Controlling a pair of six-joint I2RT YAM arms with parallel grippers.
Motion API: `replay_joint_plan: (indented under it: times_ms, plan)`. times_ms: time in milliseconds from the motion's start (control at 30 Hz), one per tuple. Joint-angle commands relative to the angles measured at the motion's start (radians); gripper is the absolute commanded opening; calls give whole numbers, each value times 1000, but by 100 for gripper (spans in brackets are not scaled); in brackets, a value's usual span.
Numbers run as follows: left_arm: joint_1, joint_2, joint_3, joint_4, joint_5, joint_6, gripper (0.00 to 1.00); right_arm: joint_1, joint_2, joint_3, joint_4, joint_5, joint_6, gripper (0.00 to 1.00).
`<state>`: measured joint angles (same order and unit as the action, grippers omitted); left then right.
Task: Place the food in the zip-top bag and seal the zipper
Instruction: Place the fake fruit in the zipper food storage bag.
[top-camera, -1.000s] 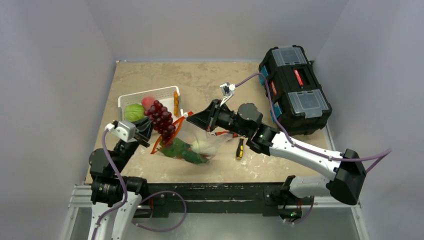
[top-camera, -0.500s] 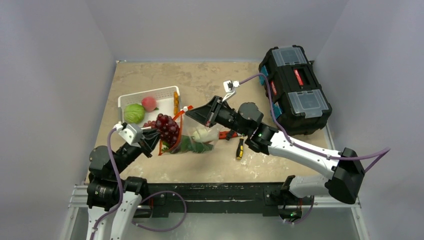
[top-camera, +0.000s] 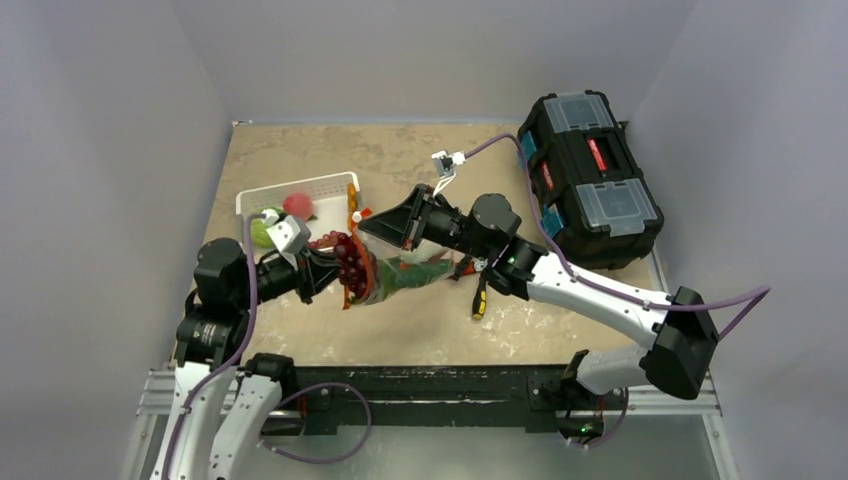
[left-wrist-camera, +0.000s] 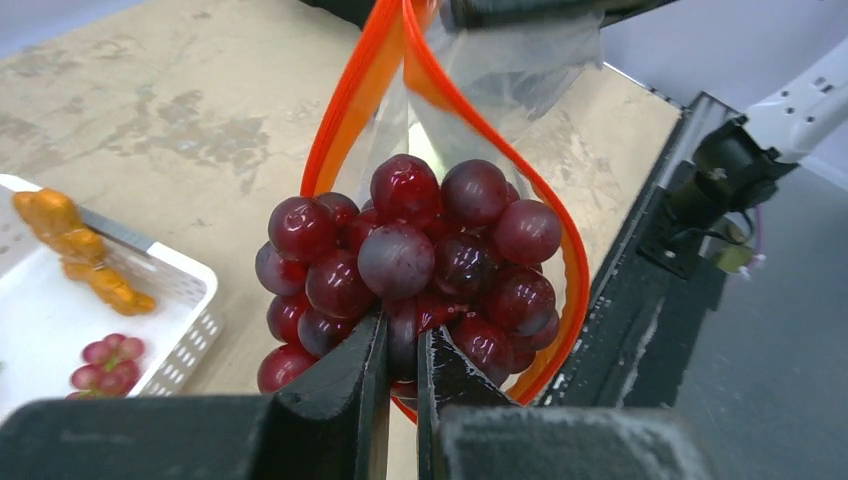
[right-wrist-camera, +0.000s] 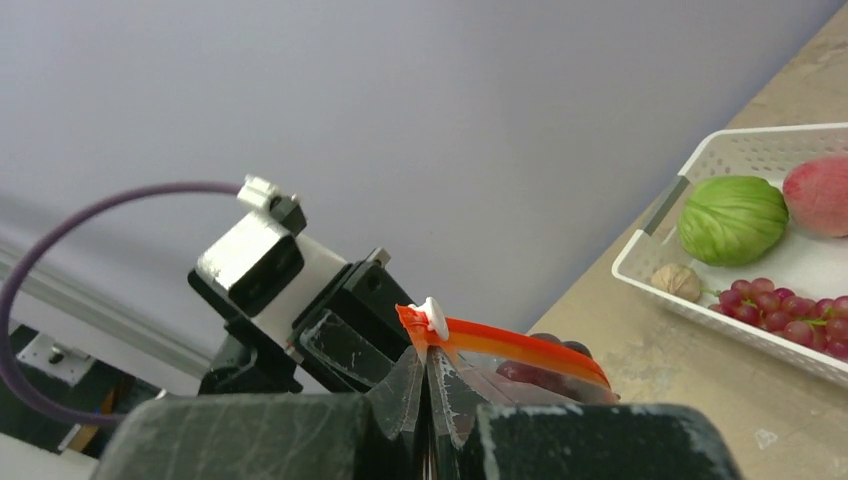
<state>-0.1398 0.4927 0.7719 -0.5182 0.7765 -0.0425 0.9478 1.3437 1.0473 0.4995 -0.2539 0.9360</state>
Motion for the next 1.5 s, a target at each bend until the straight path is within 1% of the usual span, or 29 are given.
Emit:
replay_joint_plan:
  times_ms: [0,67,200,300,400,467,500,567,633,700,800,900,933,1033,1100,1200,1267,1367,1433,1467]
  plan:
    - [-6,102,90,-11,180,-28,0,2,4,58,70,-111,-95,0]
    - [-8,113,88,7,233,-41,0,2,15,64,55,-118,-112,0]
    - [-12,54,66,87,249,-63,0,4,53,95,-9,-97,-134,0]
    - [-13,-27,41,144,217,-77,0,17,70,95,-14,-77,-118,0]
    - [-14,-107,33,129,149,-47,0,42,79,115,-86,1,-126,0]
    - [-14,-152,13,140,116,-36,0,45,87,114,-82,13,-101,0]
    - [-14,-150,13,134,117,-29,0,45,89,114,-71,12,-87,0]
    - [-15,-111,37,69,124,-6,0,45,90,121,-55,4,-70,0]
    - [-15,-64,61,5,153,21,0,48,87,133,-45,9,-67,0]
    - [-15,-37,62,-19,182,34,0,49,87,152,-49,8,-78,0]
    - [-21,-4,63,-2,219,35,0,49,96,166,-12,-63,-98,0]
    - [-21,60,76,73,302,-26,0,57,102,155,40,-128,-107,0]
    - [-21,87,78,100,299,-55,0,60,101,147,47,-140,-112,0]
    - [-21,173,100,104,212,-99,0,74,107,128,58,-172,-112,0]
    - [-21,220,114,82,171,-116,0,82,116,134,32,-173,-113,0]
    - [-25,242,109,123,103,-185,0,96,134,130,11,-154,-107,0]
    - [-27,220,95,143,-28,-231,0,97,138,124,-4,-135,-98,0]
    - [-28,148,54,141,-213,-237,0,97,124,116,-33,-103,-90,0]
    - [-27,89,17,141,-302,-236,0,97,103,109,-44,-86,-81,0]
    - [-28,62,-6,149,-317,-237,0,97,96,108,-51,-78,-80,0]
